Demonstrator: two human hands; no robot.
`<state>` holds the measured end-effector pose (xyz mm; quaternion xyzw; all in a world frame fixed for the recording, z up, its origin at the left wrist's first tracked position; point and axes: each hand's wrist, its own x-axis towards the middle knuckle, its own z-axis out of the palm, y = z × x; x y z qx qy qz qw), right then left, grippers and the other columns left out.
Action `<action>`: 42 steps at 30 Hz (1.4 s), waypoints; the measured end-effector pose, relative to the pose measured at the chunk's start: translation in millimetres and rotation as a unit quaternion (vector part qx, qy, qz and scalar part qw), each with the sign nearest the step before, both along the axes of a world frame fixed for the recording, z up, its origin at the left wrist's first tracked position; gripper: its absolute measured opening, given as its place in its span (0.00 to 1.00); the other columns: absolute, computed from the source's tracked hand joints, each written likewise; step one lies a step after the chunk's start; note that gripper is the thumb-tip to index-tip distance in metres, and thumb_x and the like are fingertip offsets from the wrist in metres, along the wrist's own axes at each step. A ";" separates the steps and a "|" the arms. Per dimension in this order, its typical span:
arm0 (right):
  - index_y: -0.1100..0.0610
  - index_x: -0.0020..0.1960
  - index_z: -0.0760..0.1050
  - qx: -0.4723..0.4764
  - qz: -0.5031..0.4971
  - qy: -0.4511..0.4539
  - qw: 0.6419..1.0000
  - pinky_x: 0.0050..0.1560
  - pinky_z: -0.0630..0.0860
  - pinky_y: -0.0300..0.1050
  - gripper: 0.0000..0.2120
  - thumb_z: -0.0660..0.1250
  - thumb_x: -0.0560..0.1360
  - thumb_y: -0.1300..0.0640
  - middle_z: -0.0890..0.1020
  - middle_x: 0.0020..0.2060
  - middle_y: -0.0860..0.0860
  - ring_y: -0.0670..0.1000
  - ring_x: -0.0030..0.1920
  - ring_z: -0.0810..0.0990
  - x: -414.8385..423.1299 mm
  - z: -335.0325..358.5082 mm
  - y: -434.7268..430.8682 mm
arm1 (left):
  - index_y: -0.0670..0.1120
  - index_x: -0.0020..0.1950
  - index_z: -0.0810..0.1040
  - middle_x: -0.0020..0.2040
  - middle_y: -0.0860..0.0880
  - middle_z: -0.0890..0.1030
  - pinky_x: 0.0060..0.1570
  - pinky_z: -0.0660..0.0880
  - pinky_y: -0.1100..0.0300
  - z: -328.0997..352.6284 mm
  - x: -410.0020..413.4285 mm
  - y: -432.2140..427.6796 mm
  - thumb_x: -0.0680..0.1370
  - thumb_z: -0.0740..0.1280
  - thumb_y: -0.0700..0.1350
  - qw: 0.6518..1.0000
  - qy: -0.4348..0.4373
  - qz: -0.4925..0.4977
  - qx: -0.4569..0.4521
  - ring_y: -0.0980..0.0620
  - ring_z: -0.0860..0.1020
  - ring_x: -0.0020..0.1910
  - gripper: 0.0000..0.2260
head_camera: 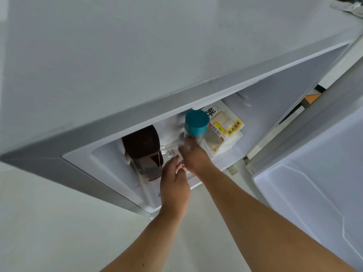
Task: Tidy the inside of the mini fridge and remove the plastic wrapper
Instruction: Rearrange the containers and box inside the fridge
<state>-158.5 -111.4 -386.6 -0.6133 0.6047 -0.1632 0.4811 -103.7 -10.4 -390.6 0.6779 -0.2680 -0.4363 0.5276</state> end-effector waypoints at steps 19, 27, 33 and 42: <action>0.45 0.68 0.71 -0.095 -0.153 -0.054 0.982 0.51 0.82 0.50 0.27 0.74 0.72 0.39 0.79 0.54 0.42 0.49 0.50 0.83 -61.5 23.3 35.7 | 0.62 0.67 0.75 0.67 0.49 0.80 0.58 0.81 0.52 16.1 -22.3 -0.6 0.84 0.64 0.44 0.999 -0.033 -0.009 -0.026 0.48 0.82 0.60 0.15; 0.44 0.68 0.71 -0.235 -0.058 0.090 0.966 0.39 0.68 0.35 0.28 0.76 0.71 0.44 0.76 0.61 0.48 0.50 0.53 0.79 -65.3 18.7 25.7 | 0.53 0.70 0.78 0.70 0.52 0.79 0.72 0.72 0.46 8.3 -19.1 -28.5 0.83 0.63 0.46 0.996 0.040 -0.056 0.055 0.51 0.77 0.69 0.16; 0.47 0.71 0.70 -0.204 -0.005 0.151 0.967 0.51 0.72 0.42 0.29 0.75 0.74 0.43 0.76 0.67 0.50 0.55 0.60 0.80 -62.6 9.8 10.7 | 0.53 0.72 0.76 0.71 0.51 0.78 0.72 0.72 0.46 3.0 -21.1 -32.4 0.81 0.59 0.40 0.991 0.068 -0.067 0.093 0.49 0.76 0.69 0.20; 0.49 0.79 0.62 -0.187 0.005 0.164 0.969 0.64 0.75 0.50 0.40 0.75 0.74 0.40 0.70 0.76 0.50 0.55 0.69 0.75 -70.1 6.8 13.8 | 0.52 0.68 0.77 0.68 0.48 0.80 0.70 0.73 0.44 7.5 -18.9 -28.0 0.82 0.60 0.45 0.993 0.028 -0.064 0.098 0.48 0.78 0.67 0.16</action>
